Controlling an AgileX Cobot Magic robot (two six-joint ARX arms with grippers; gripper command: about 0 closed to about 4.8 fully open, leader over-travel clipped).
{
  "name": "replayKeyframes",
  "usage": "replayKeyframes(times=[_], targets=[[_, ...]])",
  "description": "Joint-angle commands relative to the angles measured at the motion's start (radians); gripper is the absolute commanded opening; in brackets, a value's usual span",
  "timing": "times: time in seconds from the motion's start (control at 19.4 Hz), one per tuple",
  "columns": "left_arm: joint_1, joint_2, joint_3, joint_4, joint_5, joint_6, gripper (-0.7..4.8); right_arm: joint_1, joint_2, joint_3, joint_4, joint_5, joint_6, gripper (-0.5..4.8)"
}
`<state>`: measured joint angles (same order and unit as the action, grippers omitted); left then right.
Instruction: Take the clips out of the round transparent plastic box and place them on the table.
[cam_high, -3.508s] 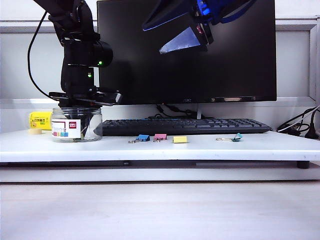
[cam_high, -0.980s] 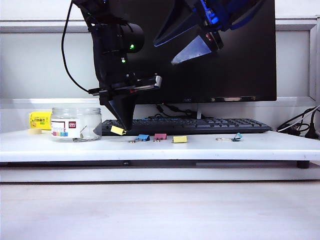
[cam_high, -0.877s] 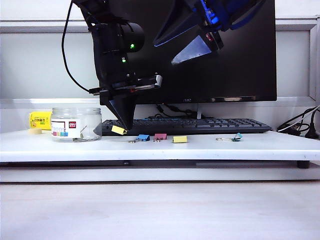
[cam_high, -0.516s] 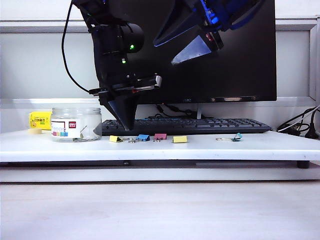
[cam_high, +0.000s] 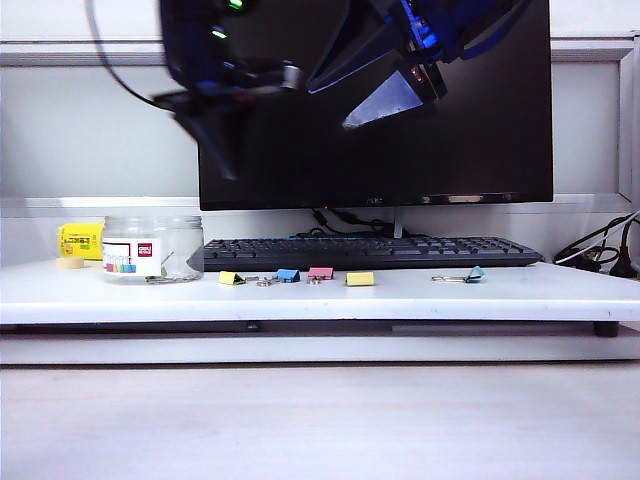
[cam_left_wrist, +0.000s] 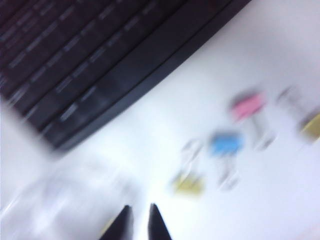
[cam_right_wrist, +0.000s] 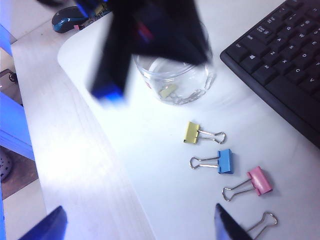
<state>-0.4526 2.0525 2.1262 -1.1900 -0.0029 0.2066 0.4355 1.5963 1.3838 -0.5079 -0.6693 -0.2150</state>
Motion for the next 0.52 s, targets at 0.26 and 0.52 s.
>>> replayKeyframes(times=[0.26, 0.52], targets=[[0.106, -0.023, -0.006, -0.119, -0.004, 0.003, 0.57, 0.0, -0.005, 0.005, 0.008, -0.006, -0.003, 3.78], [0.109, -0.021, -0.031, -0.107, -0.008, 0.026, 0.57, 0.0, -0.005, 0.005, 0.011, -0.006, -0.003, 3.78]])
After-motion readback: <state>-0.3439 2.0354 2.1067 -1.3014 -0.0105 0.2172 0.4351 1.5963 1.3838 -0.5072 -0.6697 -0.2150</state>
